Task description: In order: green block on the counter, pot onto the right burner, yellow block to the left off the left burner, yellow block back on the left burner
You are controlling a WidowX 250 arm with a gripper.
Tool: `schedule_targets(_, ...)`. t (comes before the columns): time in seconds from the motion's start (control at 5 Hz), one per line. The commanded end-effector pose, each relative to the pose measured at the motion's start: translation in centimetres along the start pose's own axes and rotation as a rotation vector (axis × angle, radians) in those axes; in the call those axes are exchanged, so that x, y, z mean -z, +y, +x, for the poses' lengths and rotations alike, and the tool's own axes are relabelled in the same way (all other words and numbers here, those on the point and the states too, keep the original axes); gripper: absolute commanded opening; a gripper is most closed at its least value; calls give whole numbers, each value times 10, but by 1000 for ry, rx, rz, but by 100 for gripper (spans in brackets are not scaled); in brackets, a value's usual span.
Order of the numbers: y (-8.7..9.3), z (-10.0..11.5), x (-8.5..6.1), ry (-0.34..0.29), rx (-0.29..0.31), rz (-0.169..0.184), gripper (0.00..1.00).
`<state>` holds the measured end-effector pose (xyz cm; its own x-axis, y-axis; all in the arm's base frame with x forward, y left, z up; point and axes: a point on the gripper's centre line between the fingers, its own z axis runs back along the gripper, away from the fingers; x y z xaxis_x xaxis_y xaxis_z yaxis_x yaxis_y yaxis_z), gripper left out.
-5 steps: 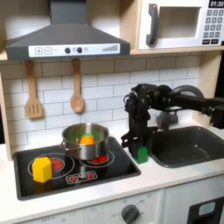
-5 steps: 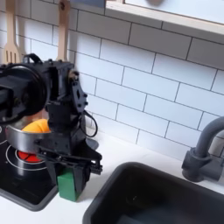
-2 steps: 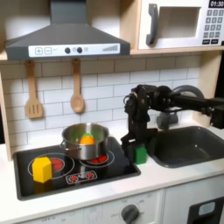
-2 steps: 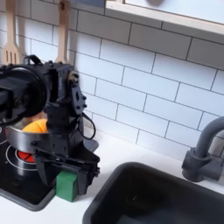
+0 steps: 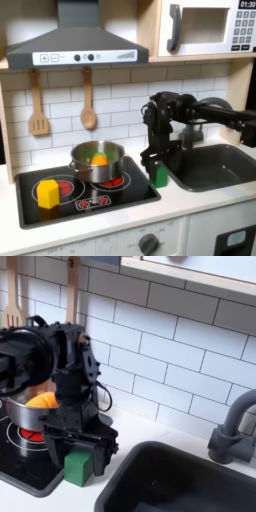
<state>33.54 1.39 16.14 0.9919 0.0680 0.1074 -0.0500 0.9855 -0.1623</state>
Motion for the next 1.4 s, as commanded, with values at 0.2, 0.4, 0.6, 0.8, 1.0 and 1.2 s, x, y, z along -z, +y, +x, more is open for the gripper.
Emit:
schedule_targets(0.2, -5, 0, -29, -50, -15, -23, 100)
schedule_targets(0.4, -1, 0, -29, -44, -21, -20, 100)
schedule_targets(0.6, 15, 3, -39, -72, -62, -6, 100)
schedule_targets(0.8, 26, 9, -46, -101, -110, -6, 100)
schedule_targets(1.0, 37, 11, -52, -142, -193, 17, 100)
schedule_targets(1.2, 38, 14, -50, -134, -308, 128, 100)
